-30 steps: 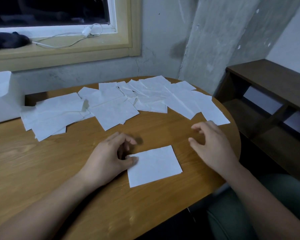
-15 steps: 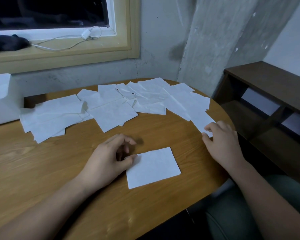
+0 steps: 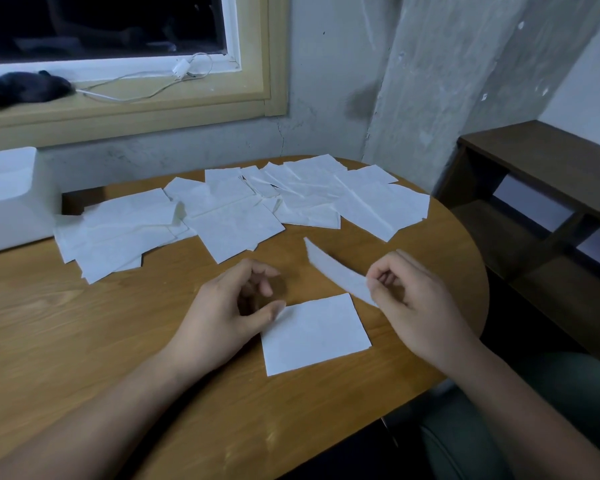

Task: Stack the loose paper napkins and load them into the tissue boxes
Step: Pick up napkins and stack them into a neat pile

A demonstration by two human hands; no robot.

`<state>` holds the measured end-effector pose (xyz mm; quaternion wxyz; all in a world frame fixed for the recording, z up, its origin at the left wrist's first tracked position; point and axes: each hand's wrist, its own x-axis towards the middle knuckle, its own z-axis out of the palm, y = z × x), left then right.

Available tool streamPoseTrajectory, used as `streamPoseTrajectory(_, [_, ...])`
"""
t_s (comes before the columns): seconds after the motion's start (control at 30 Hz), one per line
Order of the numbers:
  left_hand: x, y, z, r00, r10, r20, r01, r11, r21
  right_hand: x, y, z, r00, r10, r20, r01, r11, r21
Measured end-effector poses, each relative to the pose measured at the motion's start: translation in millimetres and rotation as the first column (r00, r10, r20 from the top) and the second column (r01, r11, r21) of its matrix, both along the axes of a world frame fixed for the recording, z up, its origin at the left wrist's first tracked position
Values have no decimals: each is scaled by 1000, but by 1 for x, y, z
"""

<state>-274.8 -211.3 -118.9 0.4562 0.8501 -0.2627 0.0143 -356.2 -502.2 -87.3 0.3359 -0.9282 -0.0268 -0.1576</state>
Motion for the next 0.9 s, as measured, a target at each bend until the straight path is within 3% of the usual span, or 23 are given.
streamPoseTrajectory(0.23, [-1,2,12,998,66,10,-65,995,-79,-10,23,19,968,217,-130,-203,973,110])
streamPoseTrajectory(0.37, [-7,1,14,998,9,-63,-22,978,-207,-5,19,17,951,230,-204,-169,945,280])
streamPoseTrajectory(0.6, [-11,-4,16,956,-22,-292,-95,919,-382,-7,11,4,944,211,-255,-74,885,459])
streamPoseTrajectory(0.73, [-9,-5,15,912,-32,-409,-145,908,-394,-10,12,-1,916,286,-280,-86,824,560])
streamPoseTrajectory(0.9, [-8,-5,19,877,-28,-480,-165,920,-355,-9,14,-9,952,176,-250,-15,844,536])
